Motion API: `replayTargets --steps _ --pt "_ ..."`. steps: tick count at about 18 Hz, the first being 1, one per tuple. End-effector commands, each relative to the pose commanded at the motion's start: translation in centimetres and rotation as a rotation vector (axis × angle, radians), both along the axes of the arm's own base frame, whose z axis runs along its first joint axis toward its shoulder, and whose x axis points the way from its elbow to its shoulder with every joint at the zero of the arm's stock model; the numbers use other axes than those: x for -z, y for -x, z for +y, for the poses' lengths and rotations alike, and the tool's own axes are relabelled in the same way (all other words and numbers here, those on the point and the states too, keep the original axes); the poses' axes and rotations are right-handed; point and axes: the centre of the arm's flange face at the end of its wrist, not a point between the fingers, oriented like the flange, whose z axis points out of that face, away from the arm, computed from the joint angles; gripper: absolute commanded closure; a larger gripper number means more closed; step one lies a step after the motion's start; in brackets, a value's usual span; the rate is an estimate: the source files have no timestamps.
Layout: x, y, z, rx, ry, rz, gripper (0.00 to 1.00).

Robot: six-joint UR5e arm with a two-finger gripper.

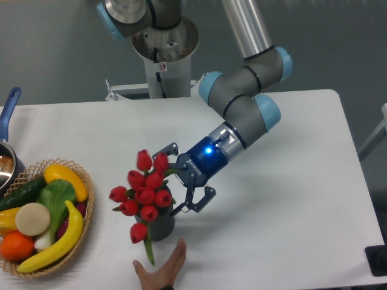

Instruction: Insert the flowers into the vase

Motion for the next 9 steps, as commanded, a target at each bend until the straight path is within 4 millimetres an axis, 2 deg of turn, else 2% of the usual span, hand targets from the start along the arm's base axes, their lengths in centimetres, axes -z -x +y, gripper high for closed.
replayTargets --steps 5,7,9 --pt "-2.2 0.4 -2.2 -0.081 0.147 0.147 0.0" --pt "-2.4 2.4 -3.7 -0.149 0.256 0.23 0.0" --pt "-3.4 5.5 -6.0 -0.24 0.374 0.327 0.0"
